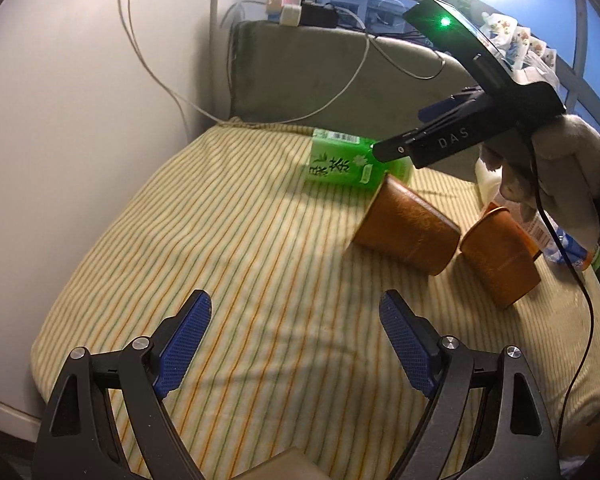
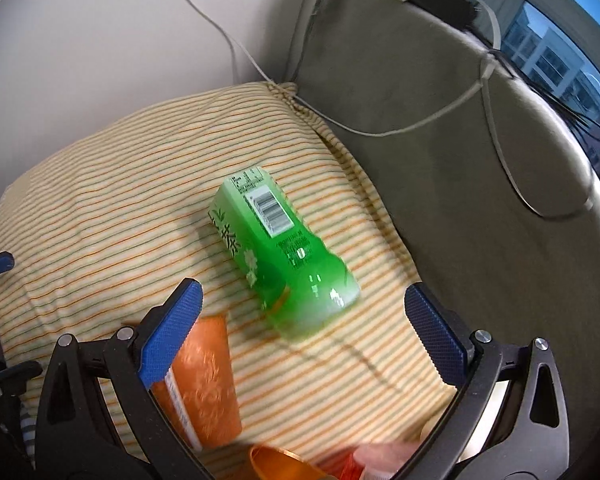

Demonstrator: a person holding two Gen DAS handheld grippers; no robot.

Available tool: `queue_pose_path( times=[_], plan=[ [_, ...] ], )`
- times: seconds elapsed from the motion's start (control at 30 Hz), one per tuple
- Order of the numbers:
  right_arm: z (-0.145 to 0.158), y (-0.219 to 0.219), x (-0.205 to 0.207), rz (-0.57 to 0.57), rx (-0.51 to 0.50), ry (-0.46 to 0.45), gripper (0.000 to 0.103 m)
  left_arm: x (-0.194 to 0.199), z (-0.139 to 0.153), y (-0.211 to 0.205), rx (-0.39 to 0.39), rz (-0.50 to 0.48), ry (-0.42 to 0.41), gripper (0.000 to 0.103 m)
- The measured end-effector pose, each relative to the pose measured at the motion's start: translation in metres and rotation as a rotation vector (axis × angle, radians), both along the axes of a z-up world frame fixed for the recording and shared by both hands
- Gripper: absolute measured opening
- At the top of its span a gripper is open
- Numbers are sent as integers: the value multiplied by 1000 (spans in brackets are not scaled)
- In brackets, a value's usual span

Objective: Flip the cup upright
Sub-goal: 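Move the right gripper toward the green tea bottle lying on its side, then close the right gripper on the green bottle and lift it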

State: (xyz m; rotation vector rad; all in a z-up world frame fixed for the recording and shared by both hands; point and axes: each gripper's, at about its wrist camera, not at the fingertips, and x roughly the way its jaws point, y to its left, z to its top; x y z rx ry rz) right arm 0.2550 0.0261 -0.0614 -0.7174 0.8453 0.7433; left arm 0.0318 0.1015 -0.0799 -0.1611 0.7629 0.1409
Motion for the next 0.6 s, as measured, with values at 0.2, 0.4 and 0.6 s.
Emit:
queue_pose_path(
  times=[0.2,0.4,0.6],
  plan=[
    [-15,25,18,43,-50,24,103,5,-2,7,-11,14,10,86],
    [-33,48,22,109,-129,29,101,5,-2,12,-11,32,8,86],
    [-53,64,22,133,-213,34,87,4,-3,17,-19,45,11,86]
  ],
)
